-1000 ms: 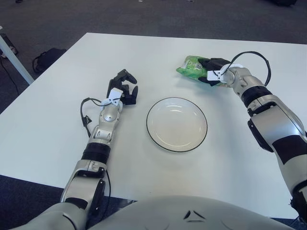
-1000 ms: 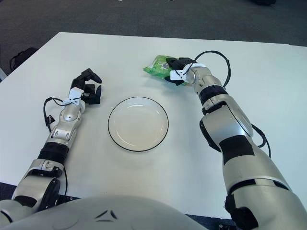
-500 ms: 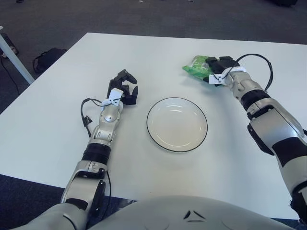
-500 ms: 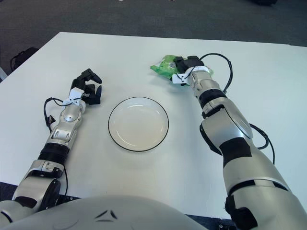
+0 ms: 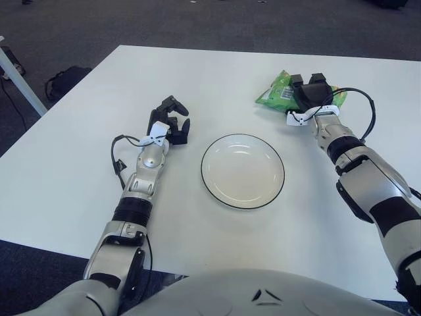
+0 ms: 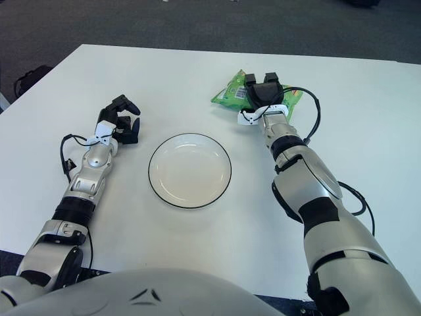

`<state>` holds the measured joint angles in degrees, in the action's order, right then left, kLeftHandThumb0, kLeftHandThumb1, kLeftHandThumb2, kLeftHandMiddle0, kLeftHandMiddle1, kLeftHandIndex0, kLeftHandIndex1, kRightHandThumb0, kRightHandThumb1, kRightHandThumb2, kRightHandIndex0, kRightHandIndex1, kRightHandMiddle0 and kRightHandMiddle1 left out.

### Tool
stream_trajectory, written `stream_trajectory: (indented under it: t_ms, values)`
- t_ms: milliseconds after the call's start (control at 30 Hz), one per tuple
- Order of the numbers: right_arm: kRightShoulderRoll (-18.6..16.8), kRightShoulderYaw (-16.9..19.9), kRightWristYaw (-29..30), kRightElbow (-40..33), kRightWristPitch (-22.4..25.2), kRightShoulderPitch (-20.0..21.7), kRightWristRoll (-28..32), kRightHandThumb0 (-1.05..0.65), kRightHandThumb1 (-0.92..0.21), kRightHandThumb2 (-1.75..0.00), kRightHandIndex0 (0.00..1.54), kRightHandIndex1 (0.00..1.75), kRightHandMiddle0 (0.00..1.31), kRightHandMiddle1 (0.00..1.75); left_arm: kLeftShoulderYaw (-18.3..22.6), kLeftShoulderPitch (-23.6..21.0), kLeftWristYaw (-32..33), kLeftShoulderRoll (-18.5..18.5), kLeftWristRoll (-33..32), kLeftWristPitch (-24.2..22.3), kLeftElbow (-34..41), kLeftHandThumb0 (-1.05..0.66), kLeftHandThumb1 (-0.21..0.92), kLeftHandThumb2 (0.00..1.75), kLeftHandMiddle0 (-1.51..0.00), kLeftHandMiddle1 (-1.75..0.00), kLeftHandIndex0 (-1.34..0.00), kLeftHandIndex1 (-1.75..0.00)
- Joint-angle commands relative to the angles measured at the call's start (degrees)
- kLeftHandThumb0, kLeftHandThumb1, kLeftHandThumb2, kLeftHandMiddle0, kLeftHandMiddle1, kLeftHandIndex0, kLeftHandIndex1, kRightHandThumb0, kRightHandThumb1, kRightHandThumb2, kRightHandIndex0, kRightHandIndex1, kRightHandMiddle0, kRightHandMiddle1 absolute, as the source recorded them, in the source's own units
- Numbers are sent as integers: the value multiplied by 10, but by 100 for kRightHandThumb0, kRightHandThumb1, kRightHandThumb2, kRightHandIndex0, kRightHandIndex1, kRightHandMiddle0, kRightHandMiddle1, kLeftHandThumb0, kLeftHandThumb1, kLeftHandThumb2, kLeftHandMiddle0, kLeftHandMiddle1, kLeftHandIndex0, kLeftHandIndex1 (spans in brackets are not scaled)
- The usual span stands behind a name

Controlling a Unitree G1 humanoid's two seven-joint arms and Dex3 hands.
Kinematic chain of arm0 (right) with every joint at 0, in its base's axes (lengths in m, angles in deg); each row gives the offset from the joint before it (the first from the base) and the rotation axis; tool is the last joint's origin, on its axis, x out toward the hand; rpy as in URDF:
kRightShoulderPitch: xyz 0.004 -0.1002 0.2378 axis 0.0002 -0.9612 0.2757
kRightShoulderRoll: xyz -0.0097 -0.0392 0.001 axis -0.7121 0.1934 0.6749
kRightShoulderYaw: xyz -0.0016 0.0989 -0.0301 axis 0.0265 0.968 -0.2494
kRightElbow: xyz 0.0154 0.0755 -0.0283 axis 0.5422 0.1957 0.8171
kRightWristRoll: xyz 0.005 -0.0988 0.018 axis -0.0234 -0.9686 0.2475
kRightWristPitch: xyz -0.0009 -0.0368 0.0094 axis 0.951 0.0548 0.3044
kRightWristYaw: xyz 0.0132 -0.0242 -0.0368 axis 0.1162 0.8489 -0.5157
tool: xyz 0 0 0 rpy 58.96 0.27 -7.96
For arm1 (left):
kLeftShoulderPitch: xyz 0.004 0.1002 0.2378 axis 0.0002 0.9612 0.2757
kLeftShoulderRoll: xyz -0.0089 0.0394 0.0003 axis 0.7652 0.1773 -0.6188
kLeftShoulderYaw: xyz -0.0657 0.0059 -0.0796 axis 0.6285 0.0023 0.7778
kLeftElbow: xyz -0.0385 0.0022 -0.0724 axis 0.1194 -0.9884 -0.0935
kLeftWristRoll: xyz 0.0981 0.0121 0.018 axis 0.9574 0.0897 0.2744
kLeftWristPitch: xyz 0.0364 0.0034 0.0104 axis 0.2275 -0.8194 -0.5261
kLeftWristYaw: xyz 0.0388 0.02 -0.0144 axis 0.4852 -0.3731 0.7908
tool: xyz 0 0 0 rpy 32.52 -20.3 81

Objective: Put the snack into the plate.

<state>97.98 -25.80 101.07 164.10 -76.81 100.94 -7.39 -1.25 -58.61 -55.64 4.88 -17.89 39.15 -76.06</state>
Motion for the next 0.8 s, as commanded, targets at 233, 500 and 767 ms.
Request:
stream_trajectory:
  t_ms: [233,500,767]
  values:
    - [20,4,21,6,-71,-33,1,0,-4,-147,93,123,74,175,-9,40,-14,-15,0,-1,-25,-48,32,131,-133,-175,-61,-175]
    - [36,31,43,-3,-99,-13,16,0,2,-158,97,138,68,175,-13,39,-19,-11,5,4,-30,-48,32,131,-133,-175,-60,-175]
    - [44,70,33,-33,-118,12,42,0,2,-164,91,158,64,175,-13,36,-22,-9,2,9,-37,-48,33,130,-133,-175,-60,-175]
